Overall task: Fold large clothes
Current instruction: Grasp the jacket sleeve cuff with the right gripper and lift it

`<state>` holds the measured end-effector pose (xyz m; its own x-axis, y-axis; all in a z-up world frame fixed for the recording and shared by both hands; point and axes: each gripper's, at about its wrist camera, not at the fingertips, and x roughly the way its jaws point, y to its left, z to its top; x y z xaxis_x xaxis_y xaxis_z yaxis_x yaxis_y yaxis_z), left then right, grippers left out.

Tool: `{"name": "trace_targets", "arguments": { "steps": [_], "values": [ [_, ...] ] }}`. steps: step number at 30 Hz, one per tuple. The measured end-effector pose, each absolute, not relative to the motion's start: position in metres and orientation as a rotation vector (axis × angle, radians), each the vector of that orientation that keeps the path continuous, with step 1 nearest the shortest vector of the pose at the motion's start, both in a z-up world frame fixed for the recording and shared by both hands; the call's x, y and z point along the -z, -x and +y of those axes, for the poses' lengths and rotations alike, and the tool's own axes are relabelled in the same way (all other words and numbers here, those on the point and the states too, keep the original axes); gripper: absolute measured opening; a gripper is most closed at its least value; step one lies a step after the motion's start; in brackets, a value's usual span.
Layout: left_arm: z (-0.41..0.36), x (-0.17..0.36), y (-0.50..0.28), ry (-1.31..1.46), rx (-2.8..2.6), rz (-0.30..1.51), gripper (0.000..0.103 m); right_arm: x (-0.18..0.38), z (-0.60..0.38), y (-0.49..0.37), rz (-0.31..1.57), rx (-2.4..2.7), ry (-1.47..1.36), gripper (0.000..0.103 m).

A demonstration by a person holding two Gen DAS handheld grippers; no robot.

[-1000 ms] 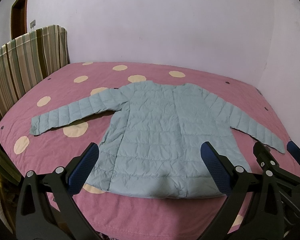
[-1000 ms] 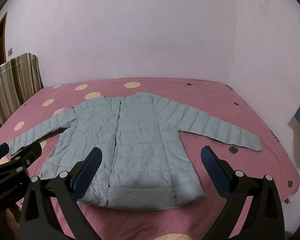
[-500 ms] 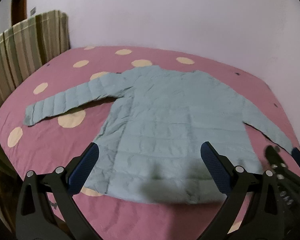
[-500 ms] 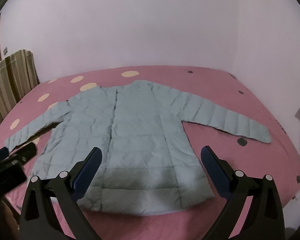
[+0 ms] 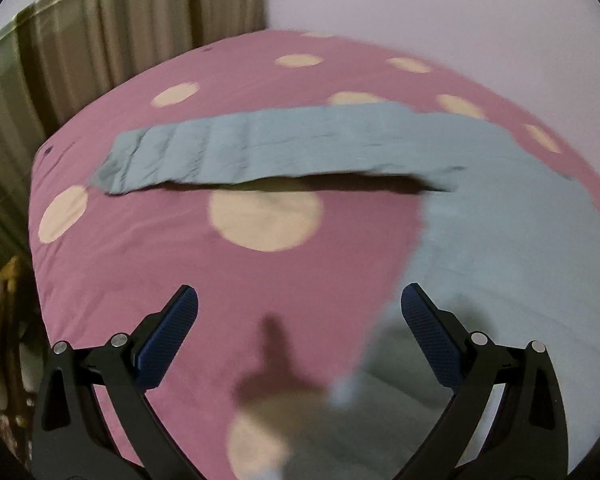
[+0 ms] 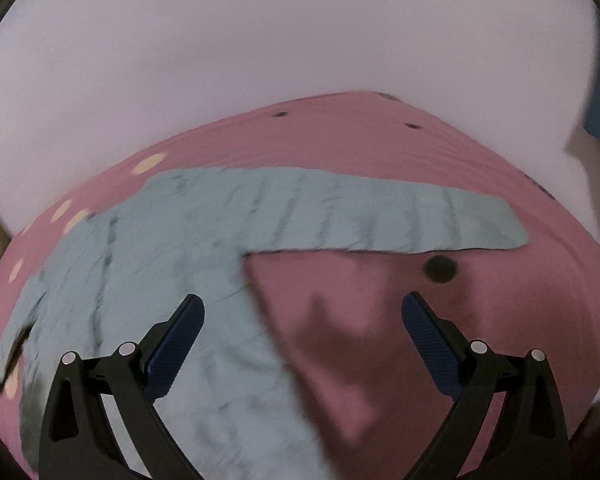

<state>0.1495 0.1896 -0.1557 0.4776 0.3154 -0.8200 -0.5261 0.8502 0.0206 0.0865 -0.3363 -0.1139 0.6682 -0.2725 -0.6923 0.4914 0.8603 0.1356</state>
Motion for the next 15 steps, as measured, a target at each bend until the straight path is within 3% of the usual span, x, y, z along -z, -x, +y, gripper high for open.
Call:
{"name": "trace_targets", "arguments": {
  "steps": [4, 6, 8, 15],
  "values": [
    [0.229, 0.18, -0.16, 0.294, -0.619, 0.94, 0.101, 0.124, -0.382, -0.093, 0.691, 0.51, -0.401, 0.098],
    [0.243, 0.188, -0.163, 0.308, -0.65, 0.934, 0.101, 0.129, -0.403, -0.094, 0.684, 0.541, -0.444, 0.091],
    [0.256, 0.198, -0.165, 0.333, -0.674, 0.945, 0.101, 0.137, -0.426, -0.095, 0.698, 0.564, -0.506, 0.056],
    [0.269, 0.21, -0.17, 0.345, -0.695, 0.953, 0.101, 0.17, -0.495, -0.077, 0.659, 0.6, -0.804, 0.056]
  ]
}}
